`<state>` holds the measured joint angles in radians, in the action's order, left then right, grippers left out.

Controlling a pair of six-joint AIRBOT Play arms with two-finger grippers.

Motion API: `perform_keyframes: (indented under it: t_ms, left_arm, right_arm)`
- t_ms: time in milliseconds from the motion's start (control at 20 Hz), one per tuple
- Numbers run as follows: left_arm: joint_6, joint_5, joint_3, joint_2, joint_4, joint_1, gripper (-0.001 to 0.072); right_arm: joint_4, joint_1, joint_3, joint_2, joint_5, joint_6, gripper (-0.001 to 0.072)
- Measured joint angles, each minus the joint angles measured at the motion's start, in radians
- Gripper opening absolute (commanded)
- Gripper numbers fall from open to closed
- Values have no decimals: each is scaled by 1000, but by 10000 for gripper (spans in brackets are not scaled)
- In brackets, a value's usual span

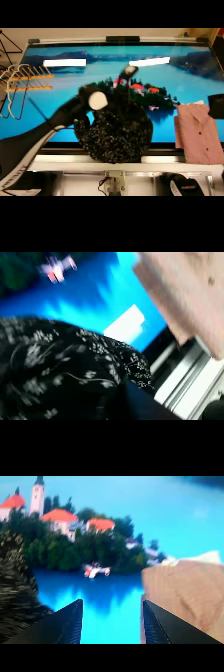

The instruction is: Fold the shirts.

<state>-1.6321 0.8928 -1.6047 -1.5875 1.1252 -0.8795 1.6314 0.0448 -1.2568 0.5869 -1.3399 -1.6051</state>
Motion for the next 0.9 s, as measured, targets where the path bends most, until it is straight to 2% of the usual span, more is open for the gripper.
perform_keyframes:
  t_ms: [100, 200, 250, 300, 450, 550, 650, 750, 900]
  left_arm:
    - [-7, 27, -3, -34, -6, 4, 622]
    - [-10, 122, -37, -40, -3, 61, 621]
    - [-11, 193, -59, -33, 15, 106, 621]
    - [-13, 269, -74, -21, 31, 152, 621]
    - [-14, 477, -72, 56, 97, 307, 622]
    - [-17, 558, 3, 128, 115, 383, 626]
    - [-35, 596, 141, 200, 129, 429, 636]
    - [-56, 591, 312, 269, 116, 447, 691]
    - [-74, 510, 555, 329, 37, 450, 691]
  right_arm:
    - [-58, 0, 0, 55, -18, -6, 502]
    - [-126, 0, 0, 130, -34, -7, 512]
    - [-159, 0, 0, 174, -39, -5, 644]
    - [-187, 0, 0, 216, -46, 6, 659]
    - [-244, 0, 0, 357, -80, 52, 659]
    - [-263, 0, 0, 446, -106, 85, 659]
    - [-280, 0, 2, 526, -119, 112, 659]
    - [-307, 0, 20, 588, -117, 137, 659]
    - [-362, 0, 84, 651, -85, 170, 659]
